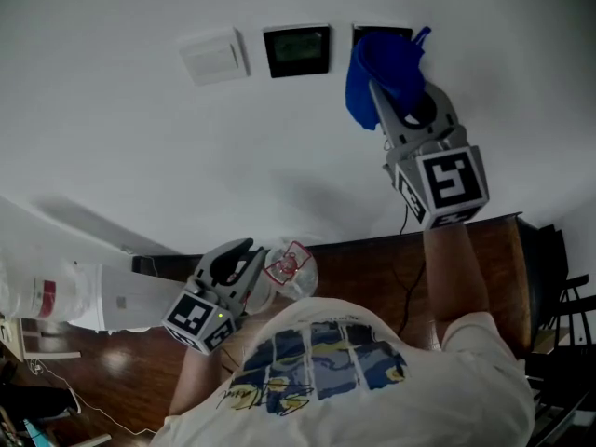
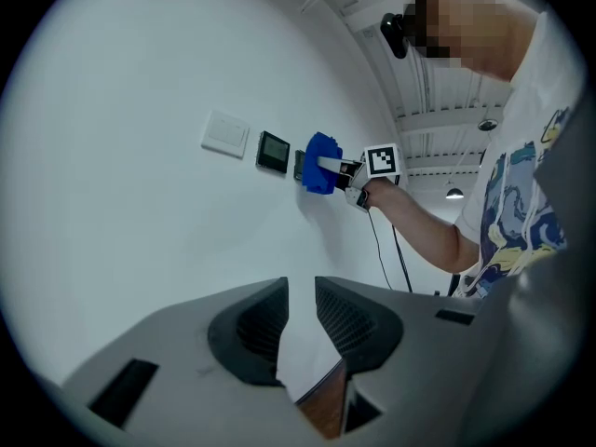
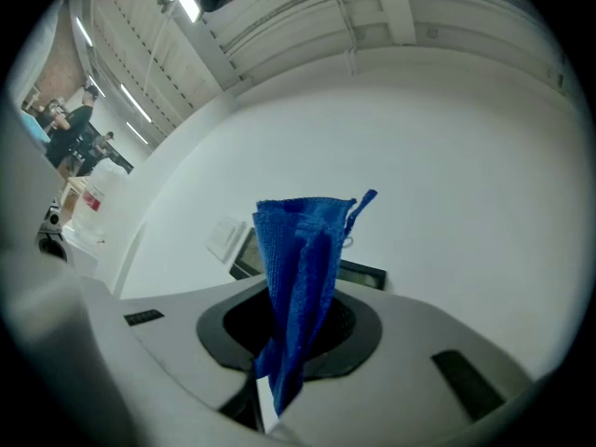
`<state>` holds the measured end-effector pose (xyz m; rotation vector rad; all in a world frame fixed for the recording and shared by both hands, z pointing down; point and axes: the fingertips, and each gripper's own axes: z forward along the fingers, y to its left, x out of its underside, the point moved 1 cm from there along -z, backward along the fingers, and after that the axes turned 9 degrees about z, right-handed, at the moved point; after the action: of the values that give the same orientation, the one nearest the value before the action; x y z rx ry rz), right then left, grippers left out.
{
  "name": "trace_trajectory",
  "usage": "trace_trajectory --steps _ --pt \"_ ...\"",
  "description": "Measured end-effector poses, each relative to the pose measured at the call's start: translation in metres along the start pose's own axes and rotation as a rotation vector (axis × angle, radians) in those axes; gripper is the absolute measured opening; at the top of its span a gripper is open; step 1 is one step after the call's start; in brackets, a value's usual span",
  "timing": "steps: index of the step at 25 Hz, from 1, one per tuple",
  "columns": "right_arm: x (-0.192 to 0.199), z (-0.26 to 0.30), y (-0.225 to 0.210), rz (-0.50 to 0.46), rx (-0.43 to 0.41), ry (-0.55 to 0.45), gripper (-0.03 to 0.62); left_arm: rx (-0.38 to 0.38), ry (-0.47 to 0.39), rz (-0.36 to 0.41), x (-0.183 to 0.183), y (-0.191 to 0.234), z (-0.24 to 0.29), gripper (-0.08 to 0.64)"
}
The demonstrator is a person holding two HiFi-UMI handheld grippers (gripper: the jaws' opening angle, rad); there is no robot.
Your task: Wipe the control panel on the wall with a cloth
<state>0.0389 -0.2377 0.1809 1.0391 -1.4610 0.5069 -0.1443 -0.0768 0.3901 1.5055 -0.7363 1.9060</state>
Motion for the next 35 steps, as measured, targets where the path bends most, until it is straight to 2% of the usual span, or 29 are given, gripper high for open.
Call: trace_trajectory --steps 3,6,9,13,18,29,35 --pt "-0.003 0.025 0.052 0.002 -0.093 -0.007 0.075 0.003 -0.002 0.007 0.004 0.001 -0.011 0.072" --pt "0.001 0.054 0.091 0.008 -0.150 0.004 0.075 -0.015 -0.002 -0.007 0.012 0.005 -0.027 0.073" --pt "0.007 0.084 0.111 0.016 -0.164 0.026 0.075 -0.041 0.007 -0.038 0.021 0.011 -0.045 0.072" --pt "0.011 0.104 0.112 0.014 -0.146 0.040 0.075 -0.075 0.027 -0.042 0.030 0.021 -0.063 0.073" --pt "0.011 0.089 0.084 0.009 -0.086 0.042 0.075 -0.091 0.025 -0.069 0.037 0.027 -0.071 0.073" --pt "0.023 0.015 -0.039 -0.010 0.111 0.061 0.075 0.044 0.017 -0.006 0.017 -0.016 -0.009 0.074" --pt "0.031 -0.015 -0.106 0.007 0.212 0.070 0.075 0.070 0.027 0.002 0.009 -0.032 0.015 0.074"
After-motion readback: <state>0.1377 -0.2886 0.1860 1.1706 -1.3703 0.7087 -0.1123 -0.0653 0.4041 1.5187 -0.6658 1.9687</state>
